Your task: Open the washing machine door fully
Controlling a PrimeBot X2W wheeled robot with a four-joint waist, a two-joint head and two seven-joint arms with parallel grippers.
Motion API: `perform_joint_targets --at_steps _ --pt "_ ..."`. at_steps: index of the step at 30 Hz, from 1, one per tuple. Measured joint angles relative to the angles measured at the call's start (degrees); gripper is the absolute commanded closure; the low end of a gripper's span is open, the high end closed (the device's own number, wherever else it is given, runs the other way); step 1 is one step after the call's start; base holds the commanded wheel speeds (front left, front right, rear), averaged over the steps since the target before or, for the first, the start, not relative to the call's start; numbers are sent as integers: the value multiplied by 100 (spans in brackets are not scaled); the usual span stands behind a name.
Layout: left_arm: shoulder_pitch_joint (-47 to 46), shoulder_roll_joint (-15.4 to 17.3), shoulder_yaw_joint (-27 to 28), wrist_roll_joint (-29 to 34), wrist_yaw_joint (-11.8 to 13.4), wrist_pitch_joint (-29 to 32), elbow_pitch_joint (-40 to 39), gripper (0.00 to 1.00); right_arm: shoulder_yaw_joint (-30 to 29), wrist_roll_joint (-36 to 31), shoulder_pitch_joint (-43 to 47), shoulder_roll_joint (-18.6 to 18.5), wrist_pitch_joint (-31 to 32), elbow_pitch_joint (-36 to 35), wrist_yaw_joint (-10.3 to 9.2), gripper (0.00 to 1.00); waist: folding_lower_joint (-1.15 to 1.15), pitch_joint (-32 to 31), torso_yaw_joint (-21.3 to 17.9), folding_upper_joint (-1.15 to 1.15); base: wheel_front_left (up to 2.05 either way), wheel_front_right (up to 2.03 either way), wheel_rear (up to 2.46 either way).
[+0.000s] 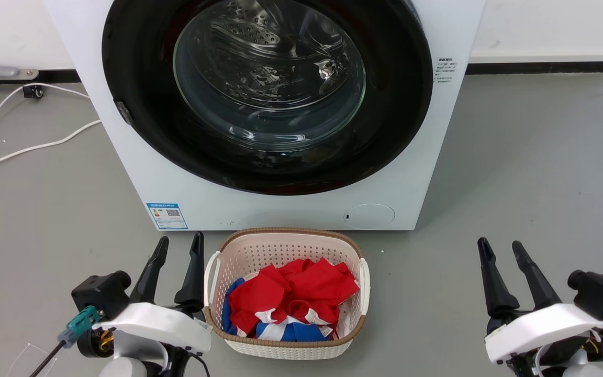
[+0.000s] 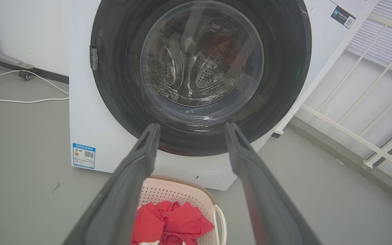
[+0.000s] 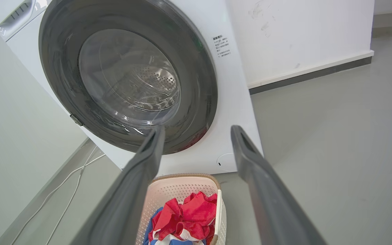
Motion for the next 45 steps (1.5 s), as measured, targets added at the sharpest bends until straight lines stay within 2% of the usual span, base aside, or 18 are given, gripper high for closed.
perform_joint_targets --at_steps 26,45 --pt "-51 55 -176 1345 56 -353 246 0 60 -1283 104 9 -94 -134 1 0 0 -14 34 0 0 0 0" --pt "-155 54 -203 2067 41 -587 469 0 74 -1693 158 11 -237 -121 2 0 0 11 45 0 0 0 0"
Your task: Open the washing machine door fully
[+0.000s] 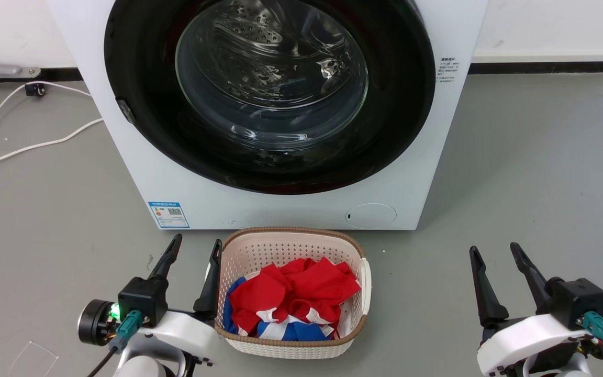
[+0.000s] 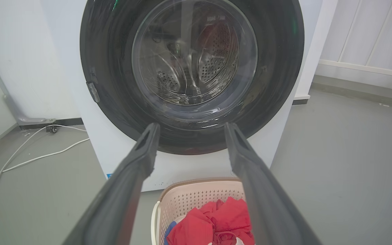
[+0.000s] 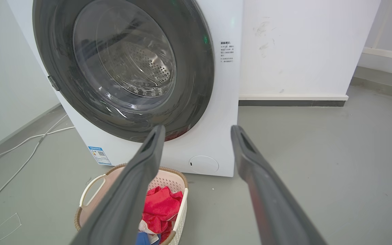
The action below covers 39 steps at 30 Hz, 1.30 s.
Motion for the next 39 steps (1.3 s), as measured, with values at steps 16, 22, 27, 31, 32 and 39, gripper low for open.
perform_joint_targets --at_steps 16,22,27,31,32,39 --pt "-8 -26 79 89 -11 -67 116 0 -55 62 -5 1 -77 101 8 0 0 3 -20 0 0 0 0" --pt "-8 -38 92 87 -26 -67 130 0 -53 120 -7 1 -91 155 7 51 0 -5 -29 0 0 0 0" --pt "-10 -47 94 88 -27 -67 146 0 -30 187 -21 1 -80 186 7 100 0 7 -33 0 0 0 0" --pt "-41 -51 105 91 -27 -67 148 0 -66 555 -30 1 -96 266 8 100 0 21 -36 0 0 0 0" --pt "-47 -51 111 91 -27 -67 146 0 -85 732 -47 1 -104 305 7 100 0 26 -37 0 0 0 0" --pt "-93 -86 84 92 -34 -67 101 0 -615 1796 -282 8 -200 668 7 100 0 102 3 0 0 0 0"
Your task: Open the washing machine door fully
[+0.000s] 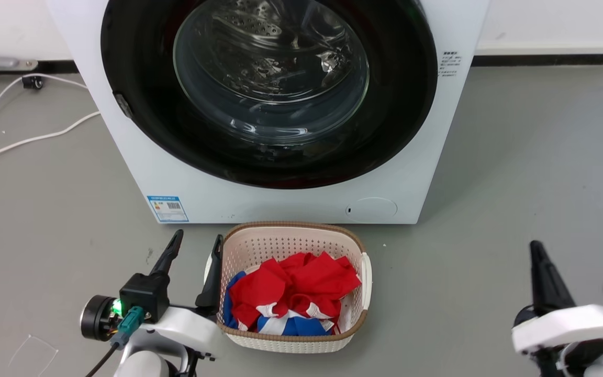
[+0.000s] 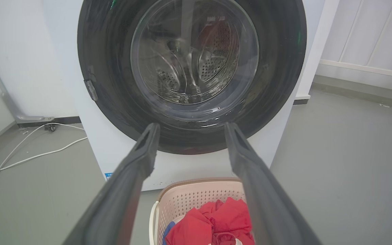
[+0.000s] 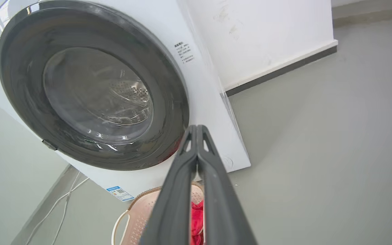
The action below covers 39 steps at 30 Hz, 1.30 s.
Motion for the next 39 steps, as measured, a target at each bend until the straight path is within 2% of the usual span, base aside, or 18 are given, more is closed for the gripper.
perform_joint_targets --at_steps 6,13,16,23,28,33,38,39 --pt "-151 -59 8 -58 -15 -1 -138 0 -431 1070 -421 2 73 355 0 100 0 236 33 0 0 0 0" --pt "-364 -102 -19 -56 -24 -1 -423 0 -926 3053 -1346 3 445 676 0 100 0 687 67 0 0 0 0" --pt "-465 -120 -37 -52 -24 -1 -539 0 -1284 4127 -1848 7 813 823 0 100 0 899 89 0 0 0 0" --pt "-762 -157 -182 -34 -64 -1 -732 0 -2179 5476 -2954 -397 1767 1493 -1 100 0 1330 229 0 0 0 0" --pt "-954 -169 -245 -32 -70 -1 -855 0 -2318 5753 -3953 -906 2381 2229 -1 100 1 1643 304 0 0 0 0" --pt "-1111 -172 -271 -9 -82 -1 -957 0 -2096 5671 -5046 -1359 2963 2832 0 100 1 1937 365 0 0 0 0" --pt "-1209 -167 -291 0 -101 -1 -1059 0 -1605 5256 -5894 -1499 3566 3219 0 100 1 2173 424 0 0 0 0" --pt "-1257 -172 -285 -10 -101 -1 -1129 0 -1346 4981 -6371 -1449 3860 3401 -1 100 1 2303 458 0 0 0 0"
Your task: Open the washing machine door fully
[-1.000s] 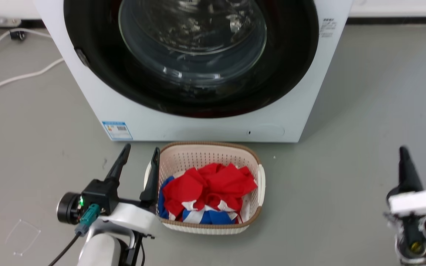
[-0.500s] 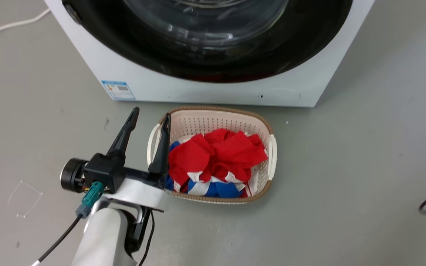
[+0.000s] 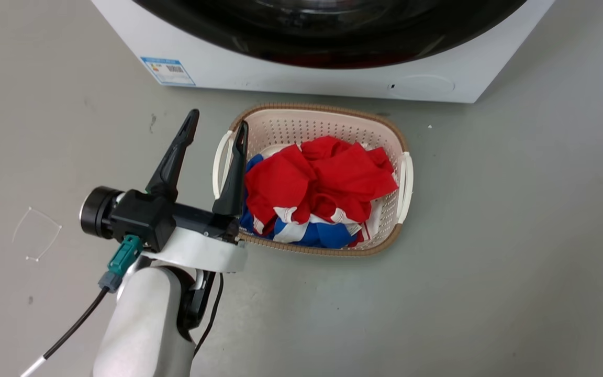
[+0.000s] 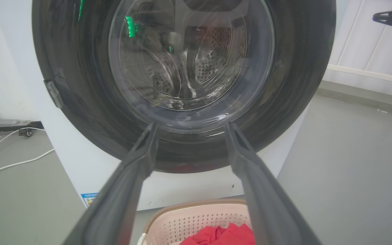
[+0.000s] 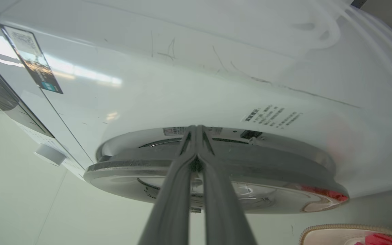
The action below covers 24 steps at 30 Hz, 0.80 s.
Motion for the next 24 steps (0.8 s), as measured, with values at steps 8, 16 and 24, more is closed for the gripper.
perform_joint_targets --at_steps 8,16,24 --pt "-187 -33 -34 8 -14 0 -189 0 401 -808 -936 212 296 446 1 100 0 348 111 0 0 0 0" --pt "-293 -91 -24 -38 -13 0 -336 0 452 -1388 -1415 331 450 744 1 100 0 650 192 0 0 0 0" --pt "-336 -104 -9 -15 -13 0 -341 0 407 -1463 -1386 353 1293 609 -10 100 0 668 158 0 0 0 0"
